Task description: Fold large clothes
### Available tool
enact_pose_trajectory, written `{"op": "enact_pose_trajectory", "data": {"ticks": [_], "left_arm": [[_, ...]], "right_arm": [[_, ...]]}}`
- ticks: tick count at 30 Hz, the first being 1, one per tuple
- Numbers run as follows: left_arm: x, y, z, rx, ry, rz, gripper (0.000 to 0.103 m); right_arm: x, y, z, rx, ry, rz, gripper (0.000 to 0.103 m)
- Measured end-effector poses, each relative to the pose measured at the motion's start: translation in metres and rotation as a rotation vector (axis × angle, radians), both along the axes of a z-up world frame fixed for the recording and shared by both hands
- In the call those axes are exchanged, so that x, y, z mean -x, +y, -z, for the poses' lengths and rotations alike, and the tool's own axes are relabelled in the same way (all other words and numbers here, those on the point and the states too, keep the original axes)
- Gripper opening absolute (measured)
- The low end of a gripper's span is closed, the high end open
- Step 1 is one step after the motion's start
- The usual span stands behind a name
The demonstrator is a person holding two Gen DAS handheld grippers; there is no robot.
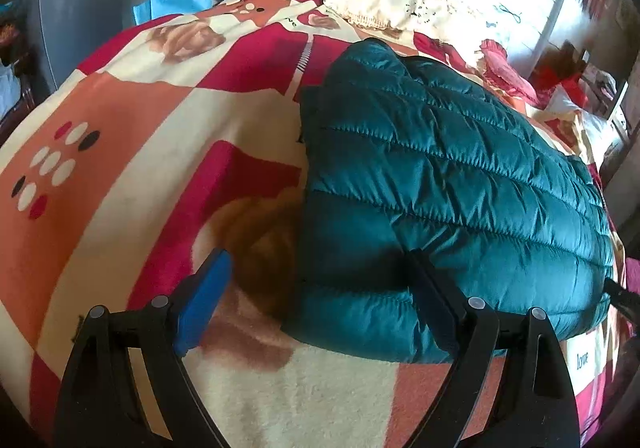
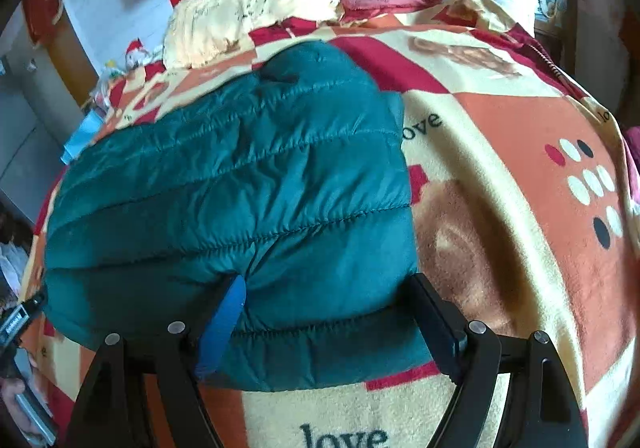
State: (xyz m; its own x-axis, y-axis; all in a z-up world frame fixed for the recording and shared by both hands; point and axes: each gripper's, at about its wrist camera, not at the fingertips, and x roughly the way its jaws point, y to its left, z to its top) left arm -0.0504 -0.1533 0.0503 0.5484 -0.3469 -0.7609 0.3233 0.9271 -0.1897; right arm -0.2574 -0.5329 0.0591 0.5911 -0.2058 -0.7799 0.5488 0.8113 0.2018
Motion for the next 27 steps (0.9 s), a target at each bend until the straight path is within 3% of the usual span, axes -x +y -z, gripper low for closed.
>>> {"op": "enact_pose_trajectory", "data": {"ticks": [5,14,19,27], "left_arm": [[0.002,0.006,-0.005,0.024,0.006,-0.002,0.089],[-0.002,0.011,-0.010,0.079,0.053,0.014,0.089],[-0.019,0.018,-0.010,0.227,0.142,0.052,0.089],[-0.048,0.018,0.004,0.346,0.267,0.063,0.089]], "right_arm": [[0.018,-0.011,-0.013,-0.049,-0.064,-0.012,0.081],[0.021,-0.043,-0.011,-0.106,-0.090,0.021,0.086],[0.016,-0.062,0.002,-0.150,-0.083,0.029,0.089],[0.002,-0.080,0.018,-0.282,-0.154,-0.011,0.095]]}}
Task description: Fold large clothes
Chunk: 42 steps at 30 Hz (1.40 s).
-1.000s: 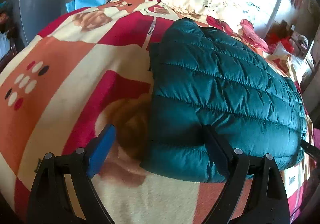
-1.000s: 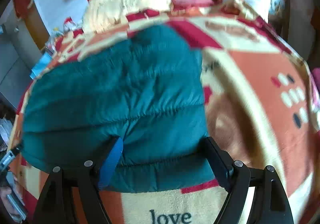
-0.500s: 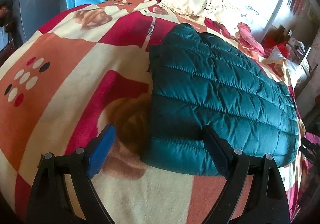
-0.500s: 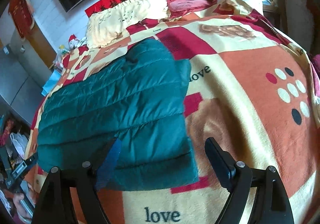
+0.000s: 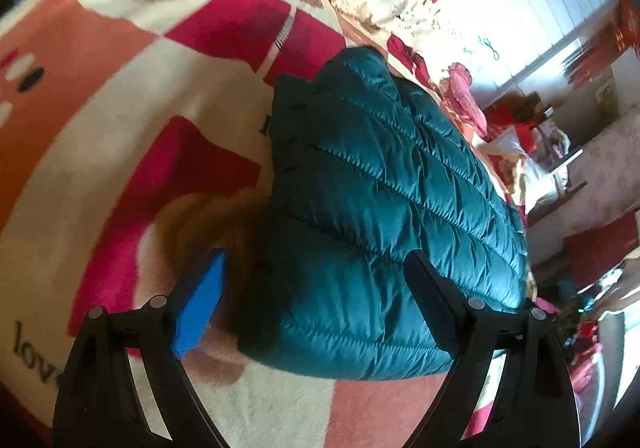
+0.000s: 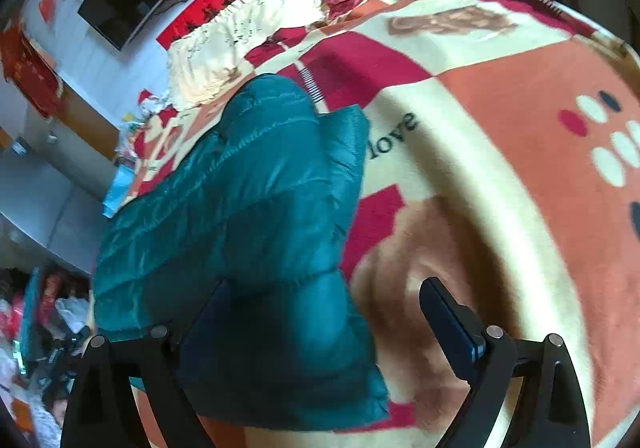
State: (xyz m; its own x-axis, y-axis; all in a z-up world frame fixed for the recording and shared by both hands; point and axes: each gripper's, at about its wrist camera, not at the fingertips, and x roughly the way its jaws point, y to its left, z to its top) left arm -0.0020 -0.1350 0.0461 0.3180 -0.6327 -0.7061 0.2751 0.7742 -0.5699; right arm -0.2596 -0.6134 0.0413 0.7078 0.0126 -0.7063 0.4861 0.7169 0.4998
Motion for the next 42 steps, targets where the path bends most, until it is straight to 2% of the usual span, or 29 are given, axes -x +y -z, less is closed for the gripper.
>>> {"op": "enact_pose_trajectory", "data": {"ticks": [5,9,12,19,21,23,27,28,31,37,42], "left_arm": [[-0.008,-0.014,0.010,0.005,0.034,0.041,0.090],[-0.015,-0.025,0.020,0.018,0.080,0.062,0.097],[-0.017,-0.029,0.019,0.028,0.064,0.053,0.102],[-0.013,-0.041,0.018,0.000,0.037,0.065,0.102],[-0.013,-0.043,0.016,0.014,0.040,0.066,0.097],[-0.009,-0.042,0.014,0.024,0.031,0.062,0.088],[0.002,-0.046,-0.002,0.002,-0.027,0.073,0.065],[0.004,-0.047,-0.006,-0.001,-0.037,0.077,0.062],[0.012,-0.041,-0.018,0.018,-0.048,0.087,0.053],[0.047,-0.013,-0.041,0.060,-0.075,0.133,0.050],[0.095,0.017,-0.046,0.067,-0.074,0.174,0.050]], "right_arm": [[-0.016,-0.002,0.008,-0.046,-0.021,-0.063,0.100],[-0.030,0.001,0.011,-0.060,-0.041,-0.115,0.101],[-0.044,0.005,0.015,-0.067,-0.036,-0.157,0.102],[-0.062,0.012,0.020,-0.072,-0.013,-0.162,0.103],[-0.059,0.012,0.020,-0.091,-0.018,-0.143,0.103],[-0.054,0.017,0.016,-0.070,-0.033,-0.130,0.097],[-0.045,0.031,0.001,-0.018,-0.050,-0.132,0.069],[-0.042,0.033,-0.004,-0.015,-0.056,-0.133,0.062],[-0.033,0.039,-0.018,-0.017,-0.075,-0.148,0.052],[-0.002,0.065,-0.046,-0.018,-0.119,-0.201,0.049],[0.034,0.087,-0.051,-0.066,-0.121,-0.225,0.048]]}}
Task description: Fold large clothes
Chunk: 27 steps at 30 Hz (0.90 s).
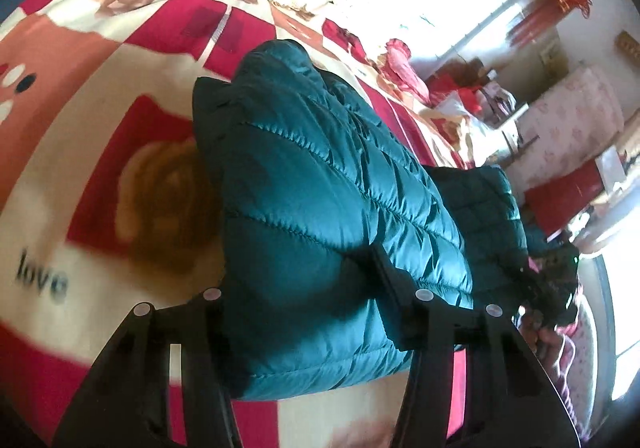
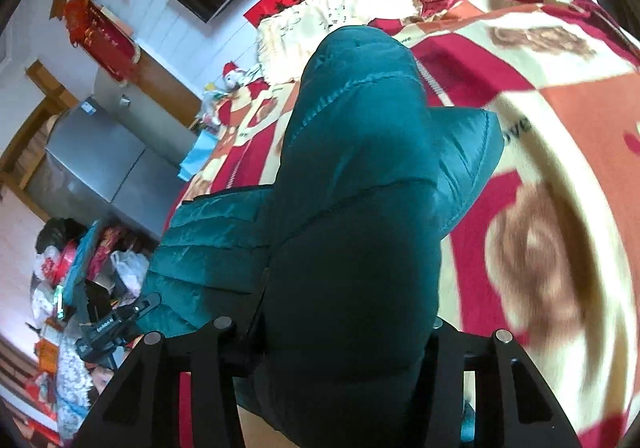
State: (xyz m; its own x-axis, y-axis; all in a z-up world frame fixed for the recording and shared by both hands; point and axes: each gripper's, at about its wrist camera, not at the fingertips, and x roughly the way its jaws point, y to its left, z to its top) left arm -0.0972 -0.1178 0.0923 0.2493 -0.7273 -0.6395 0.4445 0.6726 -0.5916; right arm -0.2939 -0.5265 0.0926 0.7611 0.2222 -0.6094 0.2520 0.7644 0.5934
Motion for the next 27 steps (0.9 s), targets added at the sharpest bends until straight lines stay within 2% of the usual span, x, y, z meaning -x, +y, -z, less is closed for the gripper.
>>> {"op": "enact_pose_trajectory", "data": {"ticks": [4,6,7,9,10,12,14,17,21,24,27], "left_arm": [[0.033,0.018,0.009,-0.032,-0.001,0.015,0.050],[0.043,0.021,0.020,-0.085,0.001,0.008,0.051],[0.044,0.022,0.028,-0.099,0.014,-0.002,0.054],[0.045,0.023,0.035,-0.117,0.028,-0.038,0.075],[0.046,0.023,0.036,-0.139,0.020,-0.067,0.078],[0.052,0.025,0.032,-0.154,-0.007,-0.088,0.079],[0.062,0.025,0.025,-0.193,-0.055,-0.102,0.079],[0.079,0.022,0.013,-0.260,-0.130,-0.125,0.079],[0.101,0.018,-0.005,-0.300,-0.223,-0.168,0.079],[0.113,0.014,-0.013,-0.313,-0.273,-0.185,0.079],[0.122,0.005,-0.021,-0.339,-0.324,-0.195,0.079]], "right_arm": [[0.034,0.008,0.011,-0.061,0.006,-0.003,0.048],[0.042,0.008,0.018,-0.033,0.042,0.012,0.049],[0.044,0.007,0.023,-0.002,0.070,0.037,0.053],[0.041,0.002,0.037,0.085,0.150,0.080,0.066],[0.039,-0.001,0.046,0.115,0.194,0.110,0.076],[0.041,-0.006,0.051,0.107,0.188,0.147,0.083],[0.046,-0.005,0.048,0.097,0.179,0.176,0.082],[0.059,0.000,0.034,0.161,0.169,0.213,0.083],[0.077,0.011,0.013,0.195,0.125,0.238,0.083],[0.091,0.029,-0.007,0.271,0.108,0.261,0.083],[0.096,0.048,-0.020,0.306,0.080,0.241,0.083]]}}
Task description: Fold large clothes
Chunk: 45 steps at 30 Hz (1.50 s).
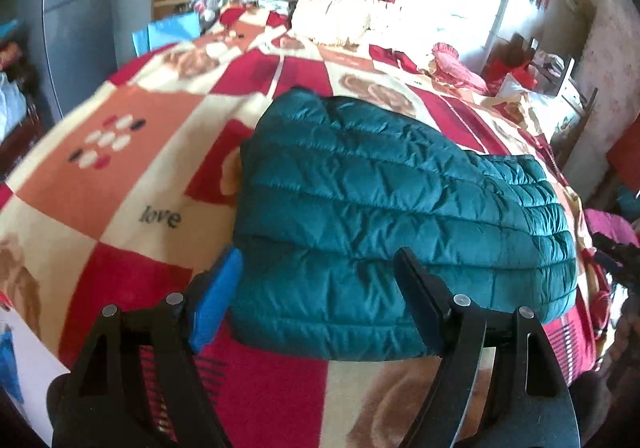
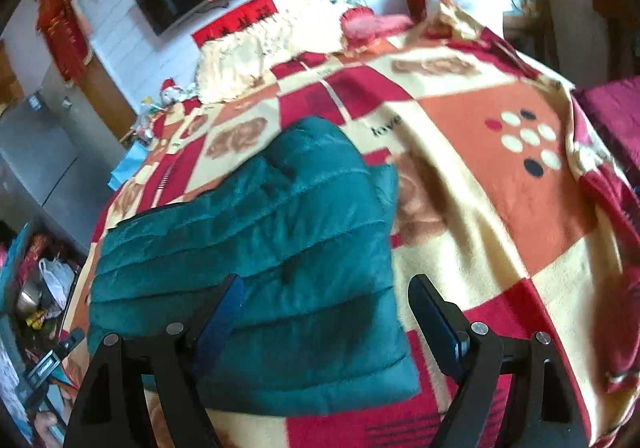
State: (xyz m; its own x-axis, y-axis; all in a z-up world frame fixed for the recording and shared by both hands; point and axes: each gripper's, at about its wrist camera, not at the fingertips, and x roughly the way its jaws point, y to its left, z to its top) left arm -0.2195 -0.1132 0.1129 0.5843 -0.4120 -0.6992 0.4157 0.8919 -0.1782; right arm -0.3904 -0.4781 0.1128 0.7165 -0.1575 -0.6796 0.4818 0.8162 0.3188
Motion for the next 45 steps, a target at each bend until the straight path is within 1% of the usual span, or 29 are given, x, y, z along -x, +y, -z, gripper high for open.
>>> {"op": "enact_pose_trajectory", "data": {"ticks": [3,8,13,17,23,26,30,33,45], "left_arm": [[0.010,-0.008,-0.003,-0.032,-0.027,-0.006,0.079],[0.026,-0.022,-0.005,-0.053,-0.048,-0.009,0.079],[0.041,-0.036,-0.007,-0.093,-0.079,0.004,0.079],[0.050,-0.041,-0.007,-0.094,-0.080,0.028,0.079],[0.061,-0.045,-0.011,-0.113,-0.127,0.019,0.079],[0.063,-0.044,-0.013,-0.108,-0.130,0.014,0.079],[0.068,-0.045,-0.016,-0.122,-0.167,-0.005,0.079],[0.069,-0.043,-0.018,-0.111,-0.174,-0.013,0.079],[0.075,-0.043,-0.020,-0.106,-0.196,-0.015,0.079]], "right_arm": [[0.001,0.023,-0.006,0.046,0.013,-0.025,0.083],[-0.003,0.060,-0.002,0.107,0.038,-0.056,0.083],[-0.003,0.090,0.004,0.096,0.026,-0.070,0.083],[-0.007,0.112,0.007,0.091,0.015,-0.090,0.083],[-0.014,0.144,0.008,0.143,0.027,-0.135,0.083],[-0.015,0.153,0.005,0.171,0.017,-0.140,0.083],[-0.015,0.163,-0.002,0.222,0.000,-0.139,0.083],[-0.015,0.169,-0.004,0.245,-0.006,-0.142,0.083],[-0.015,0.169,-0.001,0.211,-0.005,-0.146,0.083]]}}
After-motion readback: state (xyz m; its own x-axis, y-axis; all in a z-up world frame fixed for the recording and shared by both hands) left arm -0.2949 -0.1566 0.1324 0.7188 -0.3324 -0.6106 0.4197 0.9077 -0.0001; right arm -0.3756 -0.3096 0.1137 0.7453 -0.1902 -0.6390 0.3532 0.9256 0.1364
